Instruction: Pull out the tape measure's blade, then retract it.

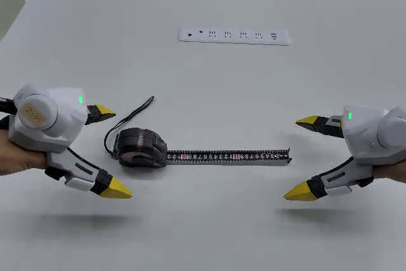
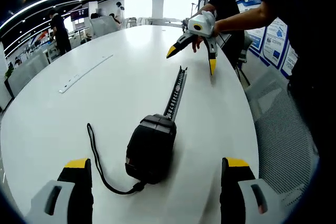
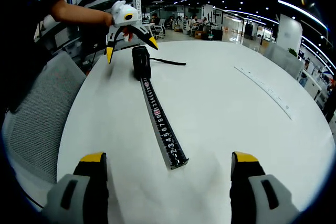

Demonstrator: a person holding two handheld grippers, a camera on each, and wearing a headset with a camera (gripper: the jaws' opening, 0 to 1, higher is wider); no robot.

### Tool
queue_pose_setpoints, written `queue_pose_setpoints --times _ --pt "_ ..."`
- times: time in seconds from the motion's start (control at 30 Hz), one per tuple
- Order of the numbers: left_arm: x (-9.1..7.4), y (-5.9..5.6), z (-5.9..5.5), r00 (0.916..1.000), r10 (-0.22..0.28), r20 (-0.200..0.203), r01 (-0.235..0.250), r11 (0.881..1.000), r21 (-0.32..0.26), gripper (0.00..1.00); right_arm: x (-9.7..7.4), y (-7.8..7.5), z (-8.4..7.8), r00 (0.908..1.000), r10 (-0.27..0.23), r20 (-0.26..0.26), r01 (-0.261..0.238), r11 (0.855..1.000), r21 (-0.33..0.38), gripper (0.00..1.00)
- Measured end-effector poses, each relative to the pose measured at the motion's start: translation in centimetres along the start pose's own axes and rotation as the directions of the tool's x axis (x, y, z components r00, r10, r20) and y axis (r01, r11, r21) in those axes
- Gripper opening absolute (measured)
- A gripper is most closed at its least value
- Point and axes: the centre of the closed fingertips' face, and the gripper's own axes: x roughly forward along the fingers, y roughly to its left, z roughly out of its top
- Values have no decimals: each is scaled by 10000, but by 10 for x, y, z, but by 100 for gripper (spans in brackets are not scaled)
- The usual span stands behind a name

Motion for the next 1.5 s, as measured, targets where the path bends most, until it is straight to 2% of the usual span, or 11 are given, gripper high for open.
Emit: queue_pose_setpoints --times 0.23,0.37,0.67,0.73,1.07,1.27,1.33,1.43,1.5 --pt "-3 -3 5 9996 167 223 -163 9997 -175 100 -3 4 -2 9999 -111 -25 112 9998 149 100" --pt "-5 -6 1 9994 282 197 -276 9992 -285 100 -7 7 -3 9996 -293 59 291 9991 318 100" --pt "-16 -12 -1 9925 964 748 -884 9908 -1028 100 -12 18 0 9956 -881 324 851 9929 833 100" --pt "-18 -16 -1 9881 1260 880 -1146 9856 -1240 100 -13 23 2 9938 -1022 438 976 9904 978 100" --pt "-29 -25 -5 9722 2006 1205 -1744 9644 -1989 100 -18 36 11 9812 -1724 866 1591 9770 1421 100" --pt "-31 -32 -6 9640 2316 1307 -1958 9507 -2404 100 -23 38 16 9690 -2240 1041 2031 9624 1804 100" --pt "-34 -34 -4 9558 2540 1479 -2088 9410 -2663 100 -27 39 17 9599 -2589 1076 2336 9507 2039 100" --pt "-35 -36 -4 9492 2765 1501 -2257 9308 -2874 100 -28 44 16 9540 -2815 1029 2535 9410 2242 100" --pt "-35 -36 -4 9486 2786 1504 -2272 9299 -2894 100 -28 45 16 9542 -2809 1030 2530 9413 2237 100"
